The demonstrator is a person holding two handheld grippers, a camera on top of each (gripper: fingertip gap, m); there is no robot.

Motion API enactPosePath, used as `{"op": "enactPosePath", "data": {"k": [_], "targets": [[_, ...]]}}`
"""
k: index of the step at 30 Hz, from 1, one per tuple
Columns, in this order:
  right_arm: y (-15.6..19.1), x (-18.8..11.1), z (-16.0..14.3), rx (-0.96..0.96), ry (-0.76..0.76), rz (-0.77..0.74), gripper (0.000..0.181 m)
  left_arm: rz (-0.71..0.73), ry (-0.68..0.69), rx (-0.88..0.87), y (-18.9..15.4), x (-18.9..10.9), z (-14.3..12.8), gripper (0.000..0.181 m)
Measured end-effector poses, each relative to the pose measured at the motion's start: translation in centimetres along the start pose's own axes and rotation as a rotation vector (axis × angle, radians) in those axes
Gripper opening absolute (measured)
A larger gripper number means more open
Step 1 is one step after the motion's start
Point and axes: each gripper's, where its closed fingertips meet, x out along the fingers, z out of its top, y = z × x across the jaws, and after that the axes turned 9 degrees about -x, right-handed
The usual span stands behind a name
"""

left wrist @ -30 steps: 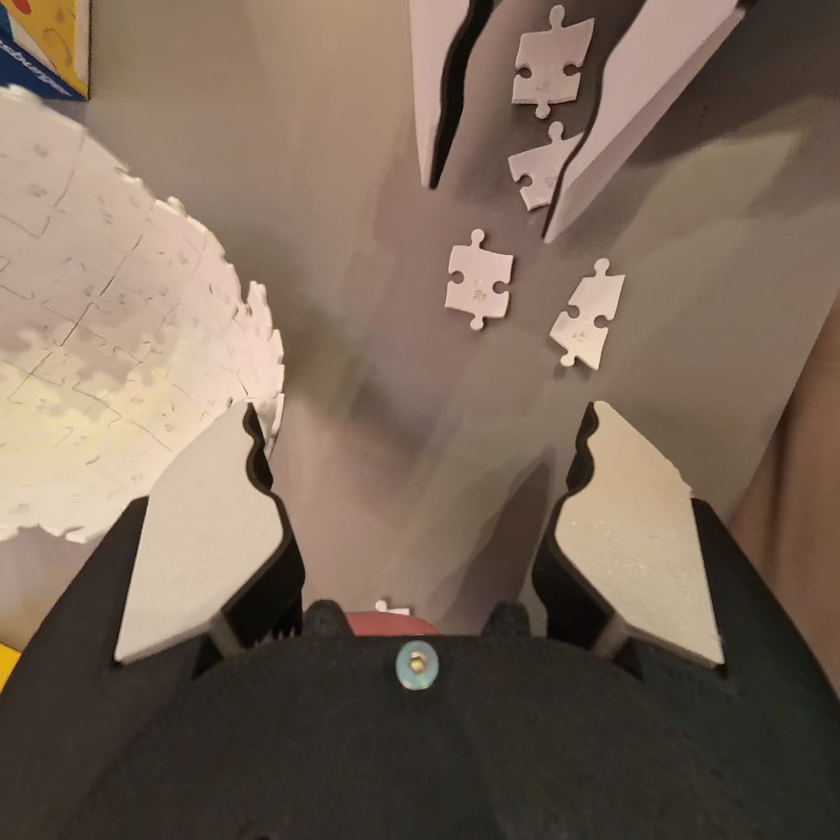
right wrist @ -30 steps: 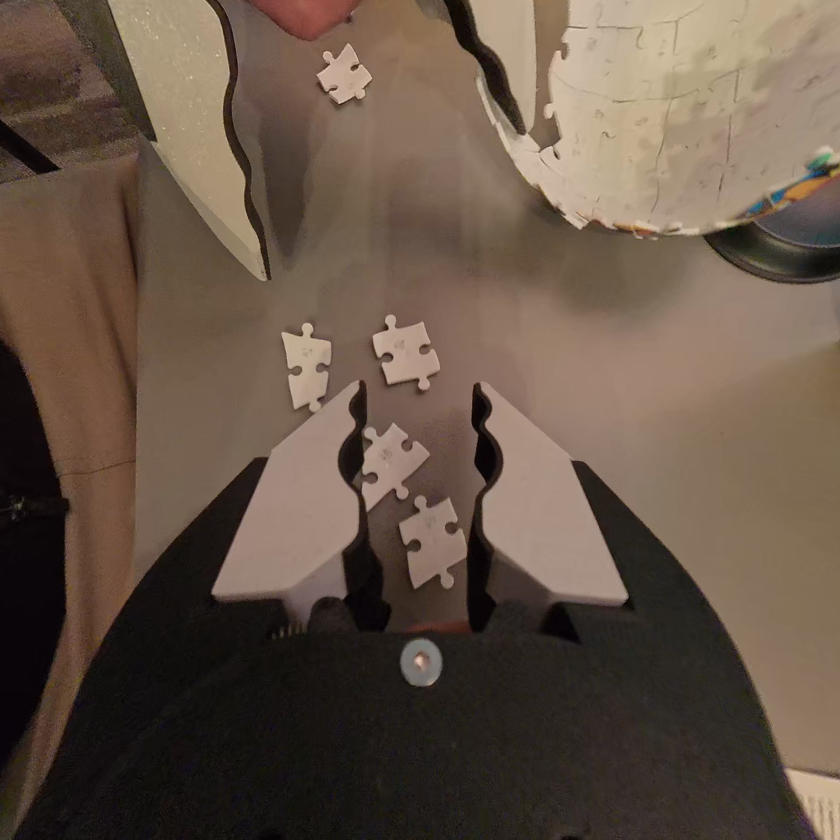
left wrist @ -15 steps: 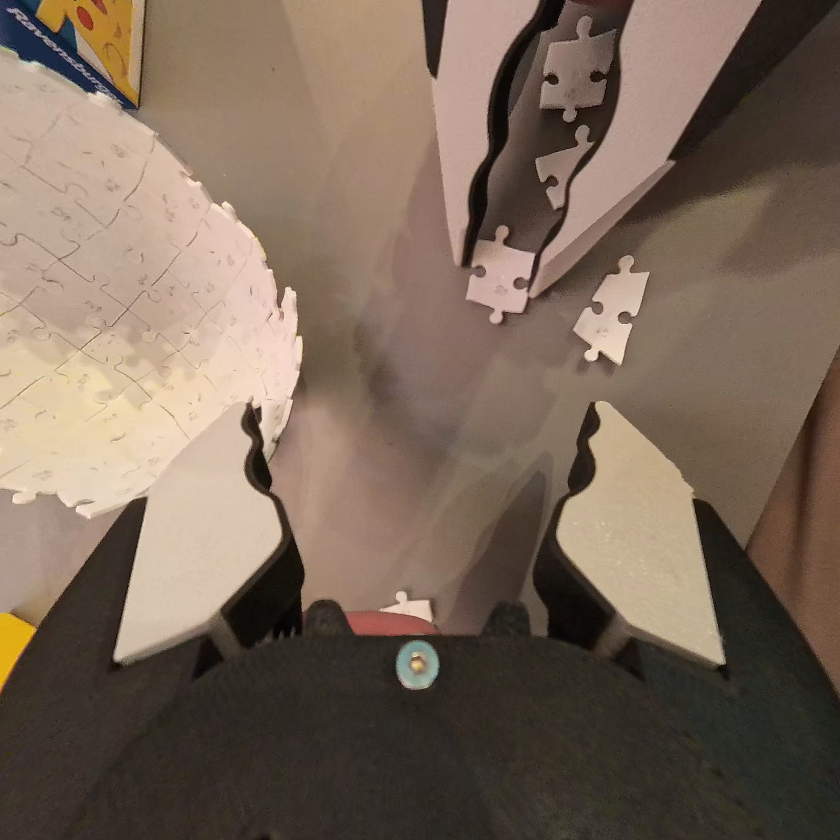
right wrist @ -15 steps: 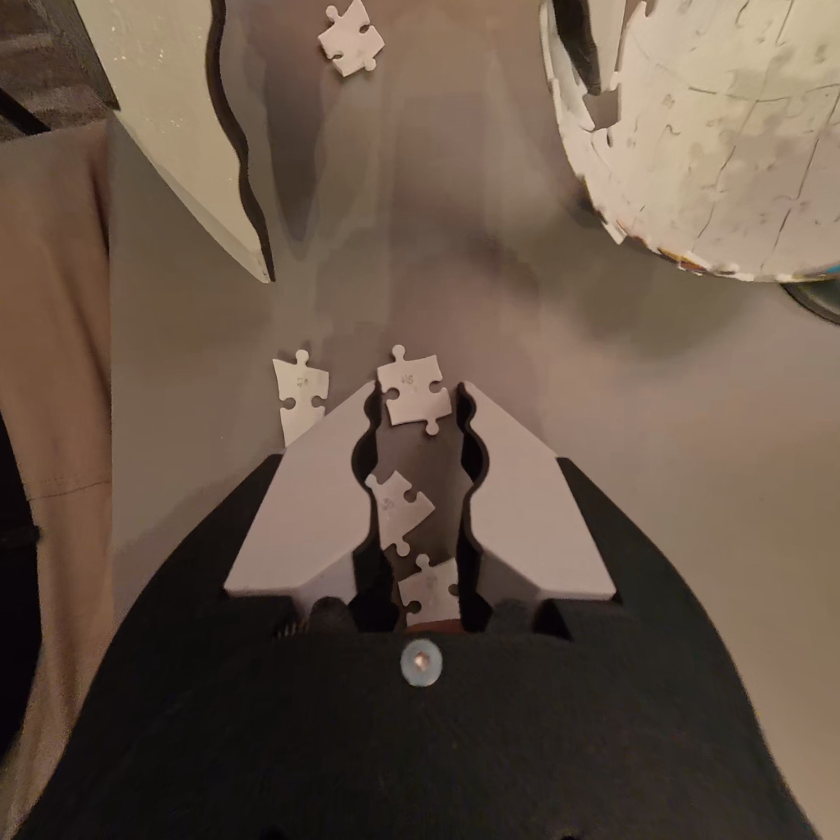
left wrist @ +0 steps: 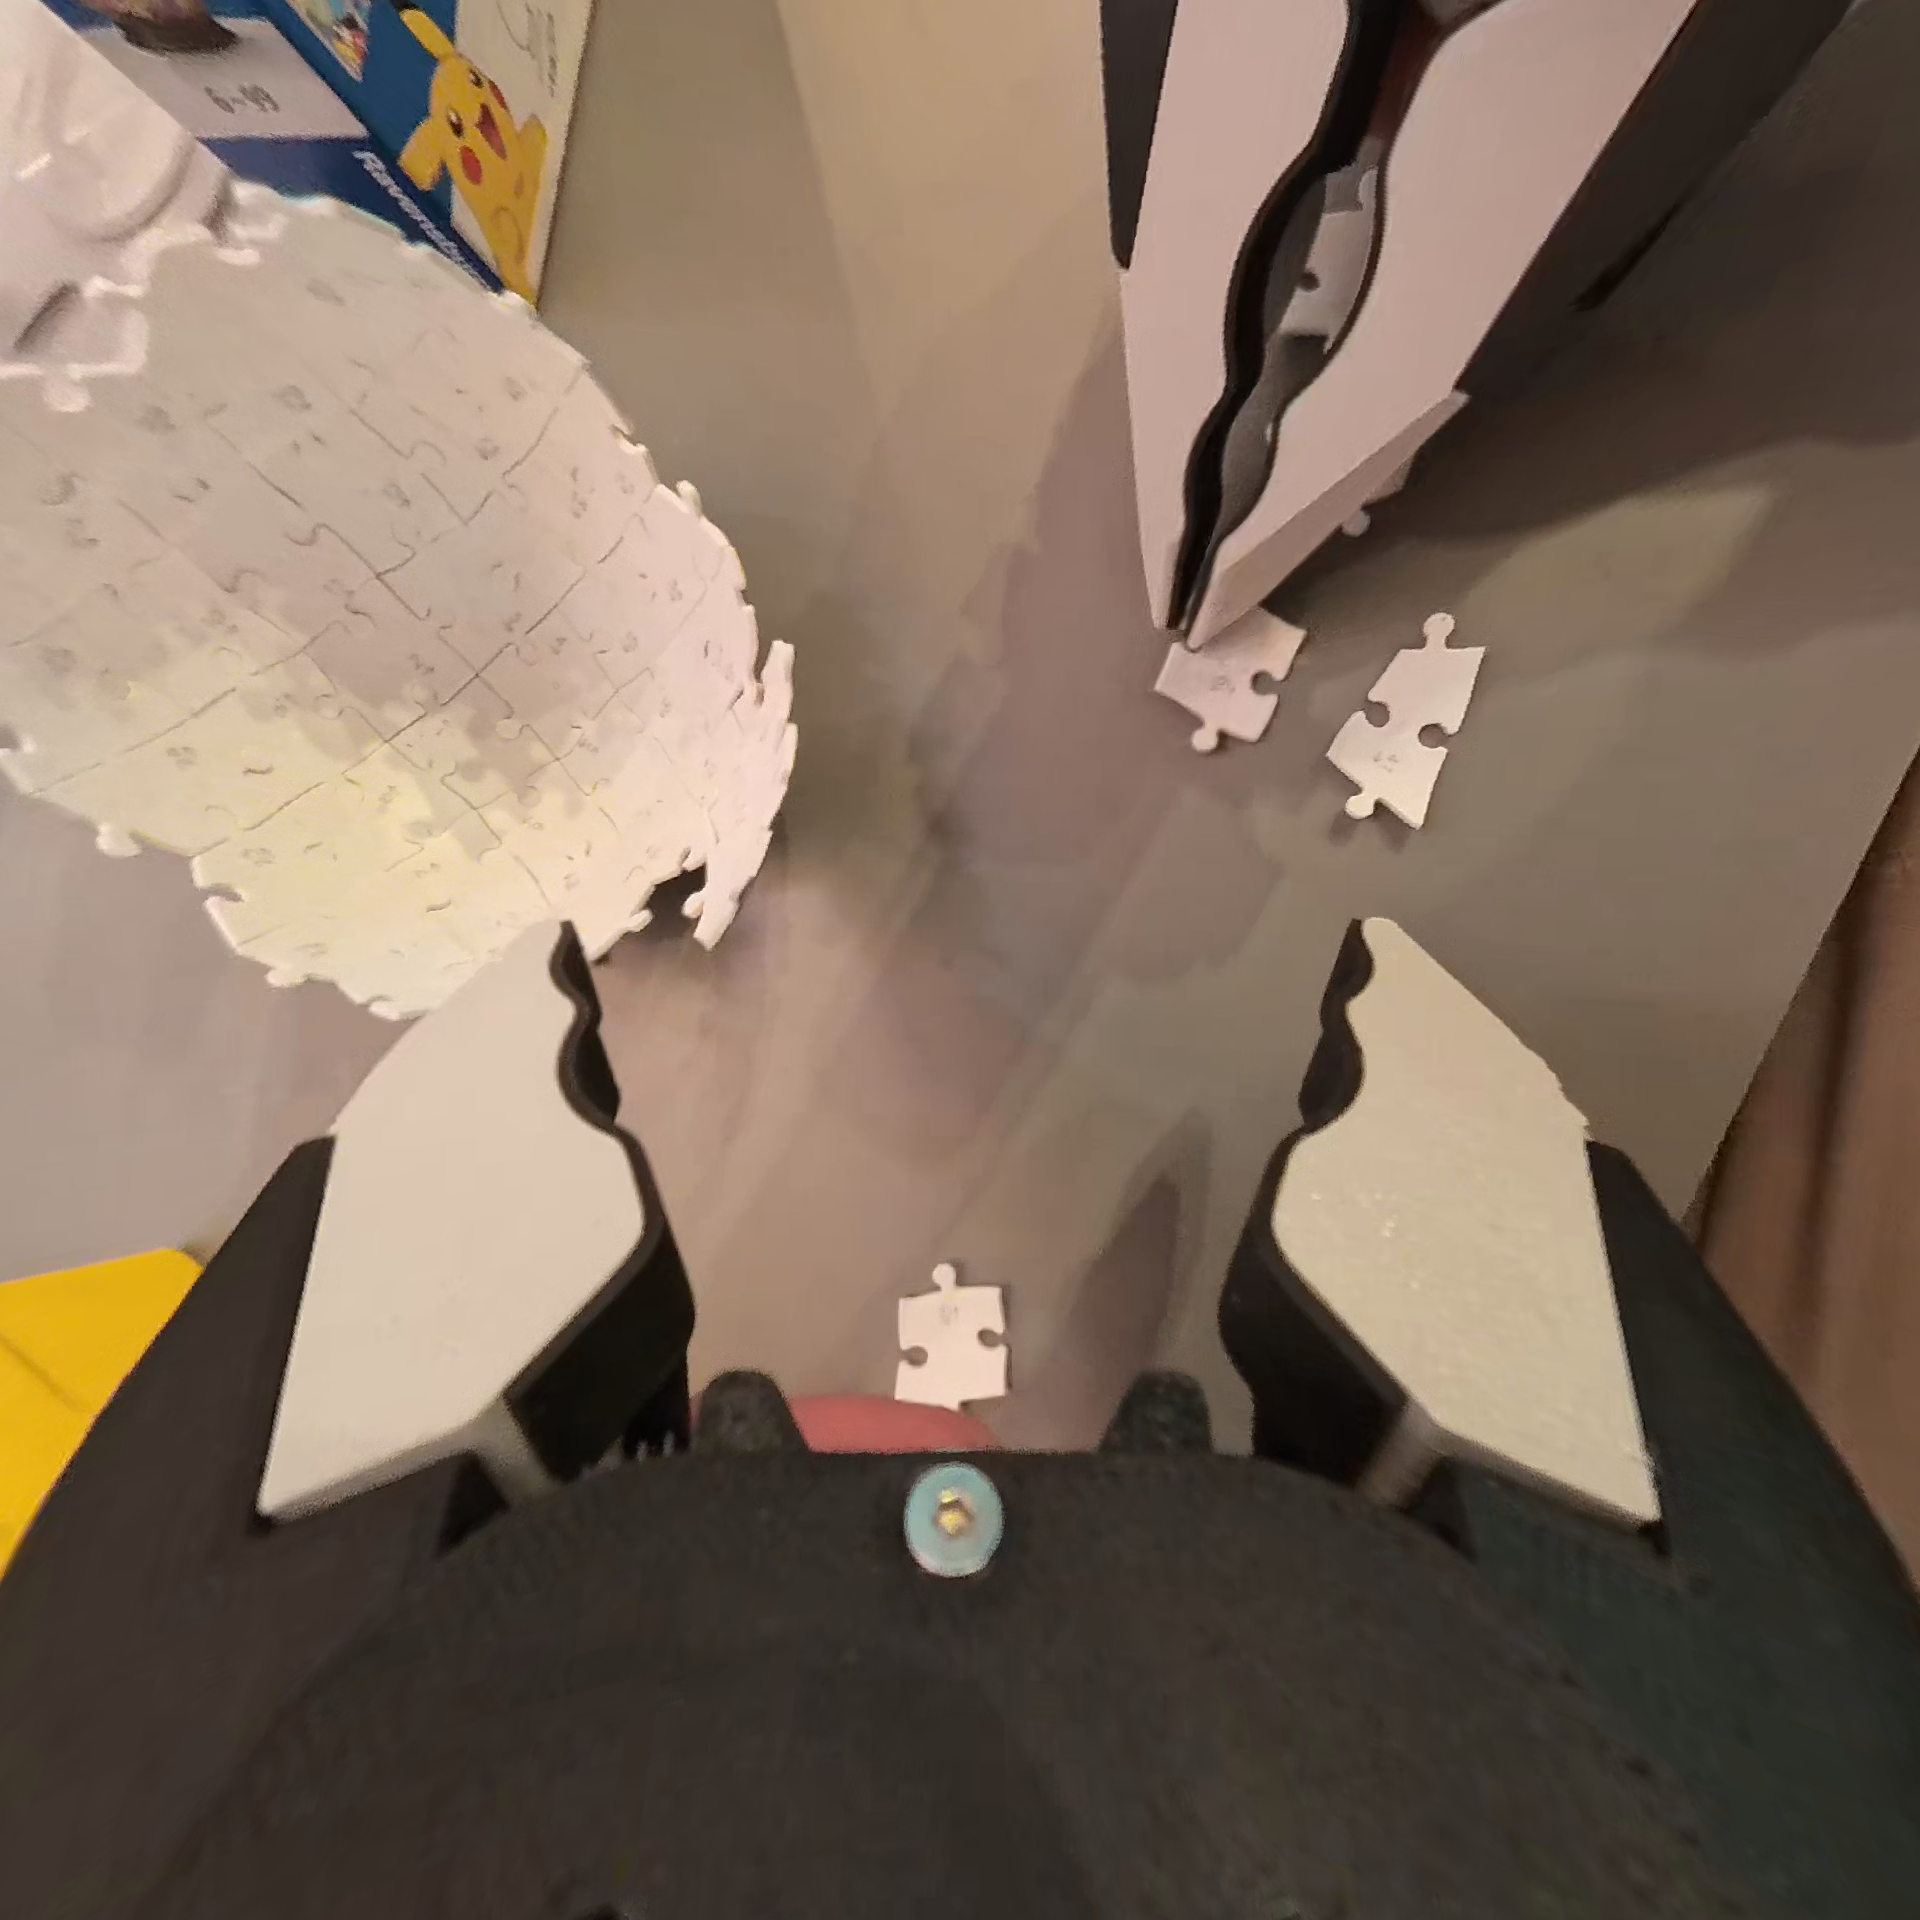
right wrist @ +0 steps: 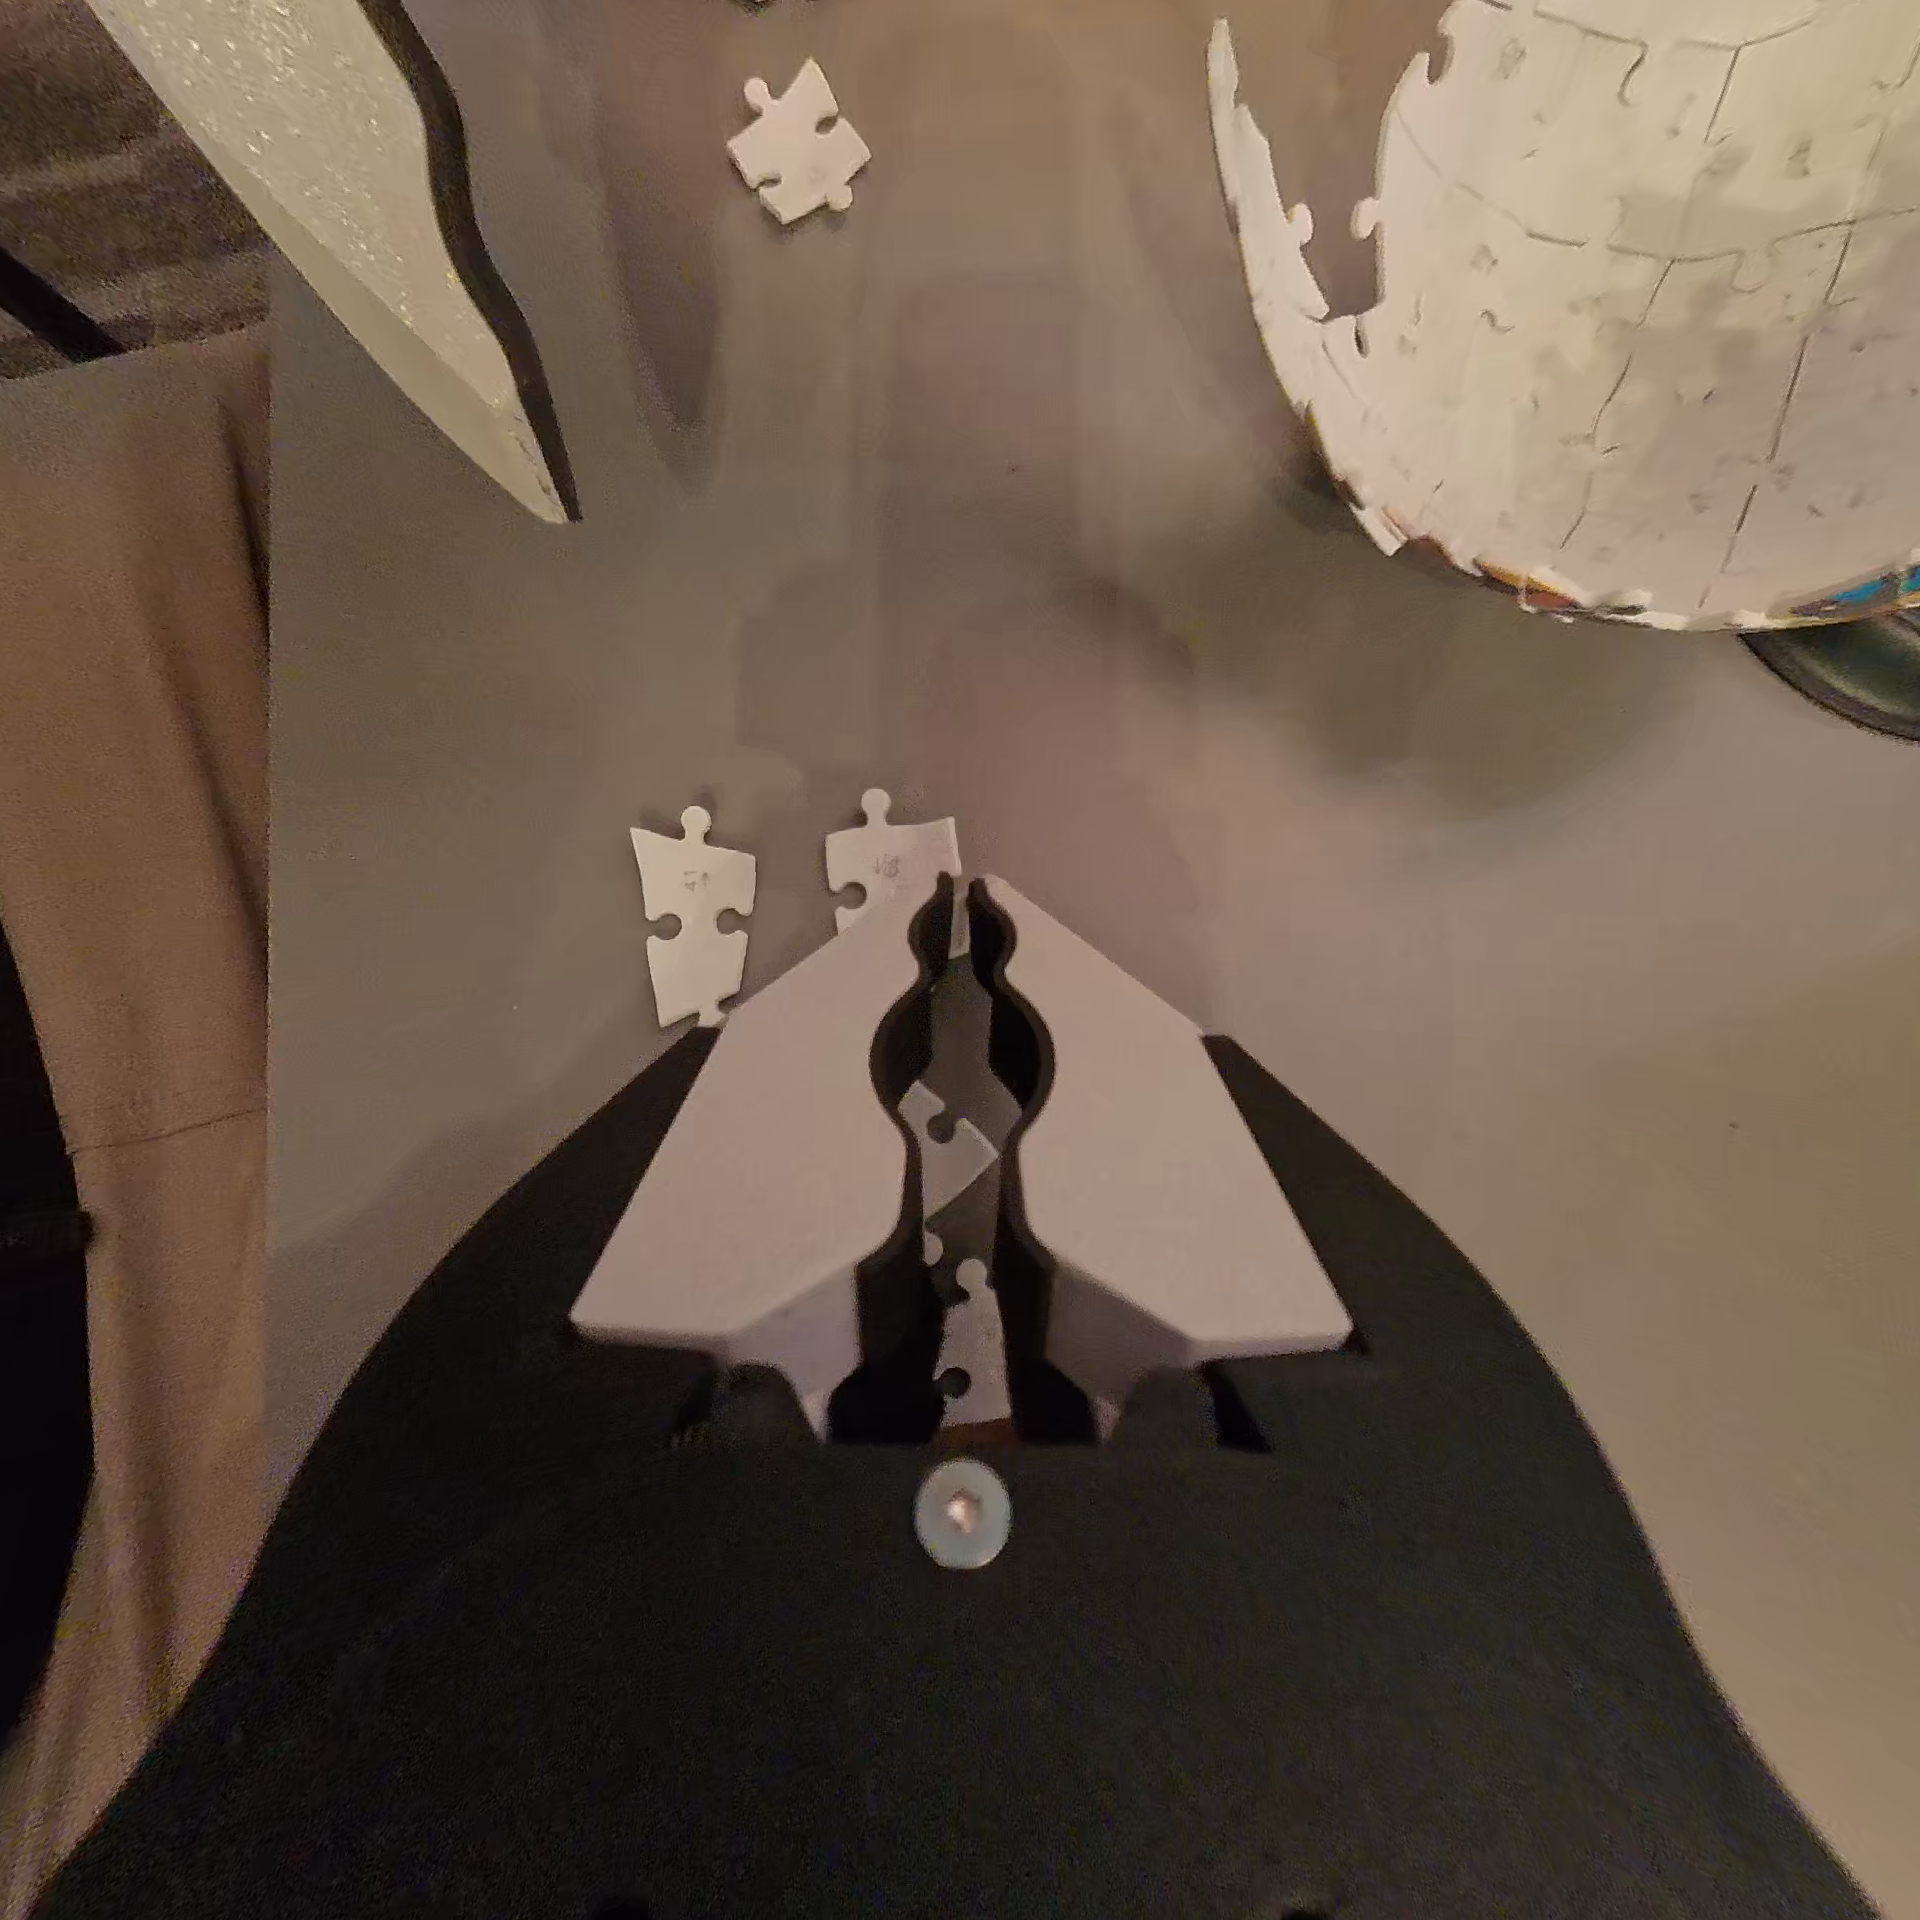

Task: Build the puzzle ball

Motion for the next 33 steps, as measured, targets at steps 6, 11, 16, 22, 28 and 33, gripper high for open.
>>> {"op": "enactPosePath", "data": {"k": [6,11,16,22,28,33], "targets": [[-0.2,-0.4,0.0,-0.012,-0.003,-0.008,0.002,0.068,-0.099,-0.014,-0.3,-2.2,1.7,0.123],[-0.3,-0.8,0.0,-0.016,0.0,-0.006,0.0,0.035,-0.145,-0.039,-2.8,-2.4,2.2,0.114],[0.5,-1.1,0.1,0.004,0.014,0.043,0.031,-0.038,-0.137,-0.099,-5.6,-0.7,1.3,0.109],[0.7,-0.1,-0.9,-0.048,0.104,-0.002,0.026,-0.088,-0.095,-0.128,-7.6,1.3,0.2,0.109],[0.8,-0.1,-0.8,-0.014,0.079,-0.028,0.025,-0.095,-0.068,-0.139,-7.9,2.8,-0.3,0.109],[0.4,-0.5,-0.3,-0.033,0.032,-0.064,0.025,-0.138,-0.08,-0.225,-8.1,4.3,-0.2,0.106]]}}
